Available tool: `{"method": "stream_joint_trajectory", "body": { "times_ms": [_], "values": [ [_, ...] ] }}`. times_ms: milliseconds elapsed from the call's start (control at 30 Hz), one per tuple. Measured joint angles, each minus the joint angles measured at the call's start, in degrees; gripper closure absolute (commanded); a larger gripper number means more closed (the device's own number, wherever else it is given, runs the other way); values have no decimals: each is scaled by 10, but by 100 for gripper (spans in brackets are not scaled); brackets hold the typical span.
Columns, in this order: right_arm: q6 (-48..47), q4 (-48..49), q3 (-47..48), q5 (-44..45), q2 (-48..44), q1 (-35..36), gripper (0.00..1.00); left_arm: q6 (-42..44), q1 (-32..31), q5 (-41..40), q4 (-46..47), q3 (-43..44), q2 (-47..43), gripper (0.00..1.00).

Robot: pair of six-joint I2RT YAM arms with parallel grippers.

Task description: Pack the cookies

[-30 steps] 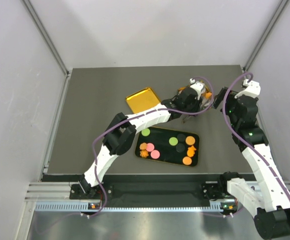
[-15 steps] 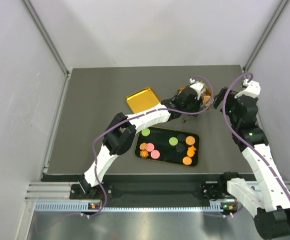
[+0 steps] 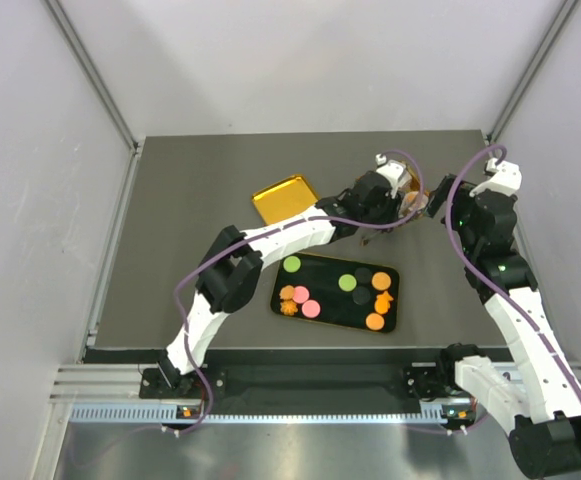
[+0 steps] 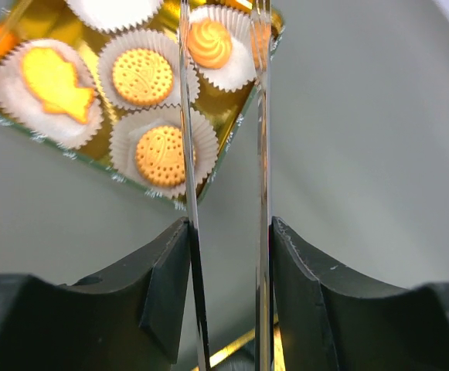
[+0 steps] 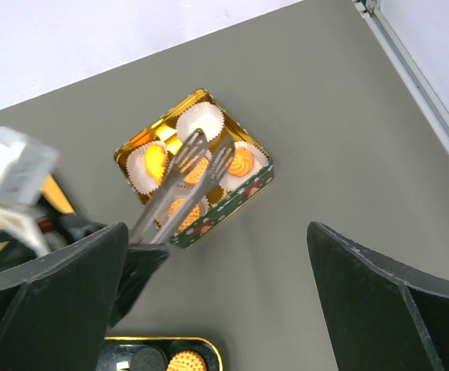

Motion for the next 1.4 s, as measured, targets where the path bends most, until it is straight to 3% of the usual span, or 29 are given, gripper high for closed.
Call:
{"method": "stream_joint_trajectory", "body": {
  "times_ms": [367,800,1033,1400],
  "values": [
    [0,0,0,-9,11,0,0,-20,0,-3,-21,-169,-231,55],
    [0,0,0,-28,32,-1,0,-20,-28,15,-178,-402,-436,55],
    [0,1,0,-31,41,-1,0,-27,-81,21,-215,-441,-473,53],
    [0,1,0,-32,41,-1,0,-34,-128,23,-226,-440,-439,53]
  ]
}}
